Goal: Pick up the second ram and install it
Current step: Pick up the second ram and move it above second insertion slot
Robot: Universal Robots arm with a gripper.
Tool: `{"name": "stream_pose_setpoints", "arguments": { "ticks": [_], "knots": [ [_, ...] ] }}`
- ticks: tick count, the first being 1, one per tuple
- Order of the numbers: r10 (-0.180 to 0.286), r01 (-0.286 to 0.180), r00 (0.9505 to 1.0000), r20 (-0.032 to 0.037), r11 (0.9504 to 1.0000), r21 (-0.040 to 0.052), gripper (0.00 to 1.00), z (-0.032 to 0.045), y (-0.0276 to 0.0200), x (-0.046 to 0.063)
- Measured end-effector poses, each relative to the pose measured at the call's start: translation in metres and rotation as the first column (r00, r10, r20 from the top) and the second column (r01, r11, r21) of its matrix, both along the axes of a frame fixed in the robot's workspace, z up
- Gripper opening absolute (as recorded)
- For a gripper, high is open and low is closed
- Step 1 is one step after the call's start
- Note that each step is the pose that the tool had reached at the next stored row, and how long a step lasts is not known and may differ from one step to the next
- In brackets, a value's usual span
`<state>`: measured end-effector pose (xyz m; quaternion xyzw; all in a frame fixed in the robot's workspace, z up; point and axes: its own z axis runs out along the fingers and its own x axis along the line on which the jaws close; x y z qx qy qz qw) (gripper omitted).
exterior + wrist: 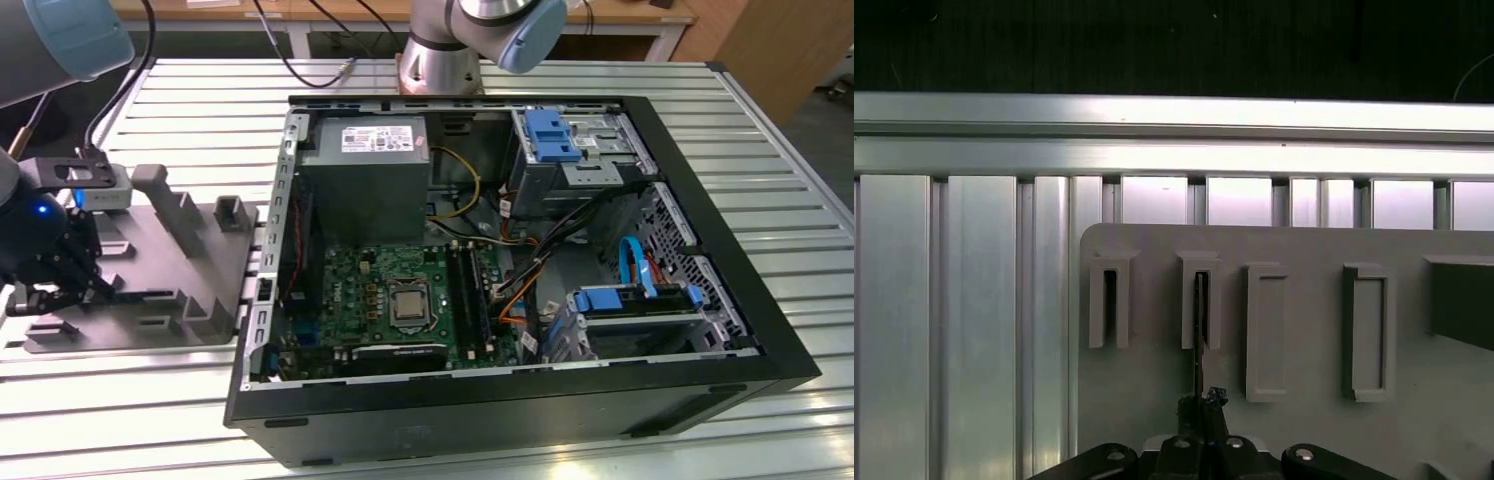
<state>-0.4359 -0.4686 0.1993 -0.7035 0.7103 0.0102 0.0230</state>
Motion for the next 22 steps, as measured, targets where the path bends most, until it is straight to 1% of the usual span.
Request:
{"name": "stream_pose_setpoints", "arguments": {
  "ticks": [16, 19, 22],
  "knots": [
    [0.0, 0.0, 1.0, 0.0001, 1.0, 0.0001, 0.11, 0.0012, 0.0, 0.0],
    [0.0, 0.0, 1.0, -0.0001, 1.0, -0.0001, 0.11, 0.0047, 0.0, 0.0],
    [0.0, 0.0, 1.0, 0.0001, 1.0, 0.0, 0.11, 0.0115, 0.0, 0.0]
  ]
}}
